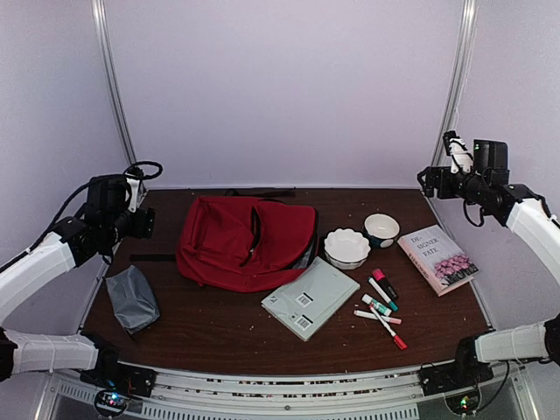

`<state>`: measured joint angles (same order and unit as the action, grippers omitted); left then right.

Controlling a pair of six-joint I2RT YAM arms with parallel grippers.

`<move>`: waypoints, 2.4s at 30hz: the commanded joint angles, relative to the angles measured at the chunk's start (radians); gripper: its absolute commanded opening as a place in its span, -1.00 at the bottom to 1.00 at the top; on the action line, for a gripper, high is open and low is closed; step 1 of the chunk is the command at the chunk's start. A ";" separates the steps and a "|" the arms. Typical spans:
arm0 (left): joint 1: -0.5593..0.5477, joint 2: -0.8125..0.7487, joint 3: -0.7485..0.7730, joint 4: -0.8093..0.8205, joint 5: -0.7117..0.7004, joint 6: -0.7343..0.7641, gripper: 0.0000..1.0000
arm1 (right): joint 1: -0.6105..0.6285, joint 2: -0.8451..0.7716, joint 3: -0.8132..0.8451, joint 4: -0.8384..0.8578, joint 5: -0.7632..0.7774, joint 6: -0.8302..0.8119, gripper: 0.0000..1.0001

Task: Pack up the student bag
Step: Pick up the student bag from the center of the board.

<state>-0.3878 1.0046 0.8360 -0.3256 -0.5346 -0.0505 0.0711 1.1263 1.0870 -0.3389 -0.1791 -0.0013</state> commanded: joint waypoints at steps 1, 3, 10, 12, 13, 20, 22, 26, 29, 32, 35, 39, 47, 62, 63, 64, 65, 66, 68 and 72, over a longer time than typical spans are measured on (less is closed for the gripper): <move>0.034 -0.007 -0.010 0.070 0.100 0.029 0.80 | -0.012 0.015 -0.009 0.020 -0.042 -0.047 0.92; 0.045 -0.008 0.002 0.044 0.157 0.023 0.83 | -0.014 0.025 -0.016 0.026 -0.062 -0.069 0.95; -0.019 0.059 0.067 0.018 0.323 0.000 0.59 | -0.020 0.016 -0.047 -0.002 -0.253 -0.094 0.95; -0.075 0.130 0.140 -0.037 0.325 -0.027 0.51 | -0.022 -0.002 -0.072 -0.004 -0.304 -0.105 0.93; -0.121 0.170 0.177 -0.058 0.312 -0.037 0.49 | -0.023 -0.010 -0.088 -0.001 -0.321 -0.113 0.92; -0.480 0.565 0.614 -0.262 0.190 -0.159 0.47 | -0.026 -0.071 -0.199 0.063 -0.432 -0.127 0.78; -0.554 0.692 0.761 -0.339 0.145 -0.195 0.47 | -0.027 -0.079 -0.211 0.063 -0.465 -0.127 0.74; -0.631 0.915 1.020 -0.451 0.059 -0.289 0.47 | -0.028 -0.097 -0.222 0.072 -0.525 -0.128 0.71; -0.647 1.039 1.134 -0.478 0.017 -0.366 0.47 | -0.028 -0.110 -0.221 0.072 -0.556 -0.129 0.70; -0.650 1.142 1.204 -0.454 -0.044 -0.384 0.47 | -0.029 -0.120 -0.227 0.078 -0.574 -0.127 0.70; -0.642 1.259 1.286 -0.436 -0.067 -0.376 0.47 | -0.030 -0.114 -0.232 0.087 -0.578 -0.127 0.69; -0.634 1.349 1.333 -0.386 -0.052 -0.365 0.42 | -0.030 -0.074 -0.213 0.055 -0.582 -0.142 0.69; -0.606 1.403 1.328 -0.331 0.006 -0.402 0.22 | -0.030 -0.033 -0.201 0.042 -0.583 -0.151 0.67; -0.604 1.370 1.329 -0.260 0.126 -0.440 0.47 | -0.030 -0.016 -0.187 0.020 -0.599 -0.166 0.67; -0.603 1.382 1.338 -0.264 0.133 -0.440 0.47 | -0.030 -0.015 -0.185 0.019 -0.602 -0.166 0.67; -0.603 1.390 1.340 -0.265 0.134 -0.448 0.45 | -0.030 -0.014 -0.185 0.018 -0.605 -0.166 0.67; -0.602 1.396 1.341 -0.268 0.127 -0.455 0.43 | -0.030 -0.014 -0.184 0.016 -0.608 -0.166 0.67; -0.601 1.402 1.341 -0.273 0.122 -0.465 0.41 | -0.029 -0.014 -0.184 0.015 -0.608 -0.166 0.67; -0.595 1.406 1.338 -0.276 0.119 -0.483 0.26 | -0.029 -0.016 -0.184 0.014 -0.609 -0.167 0.67; -0.585 1.407 1.338 -0.278 0.124 -0.477 0.05 | -0.030 -0.024 -0.184 0.009 -0.615 -0.178 0.67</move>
<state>-0.9913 2.3909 2.1563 -0.6037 -0.4206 -0.5114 0.0479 1.1099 0.8772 -0.3202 -0.7708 -0.1596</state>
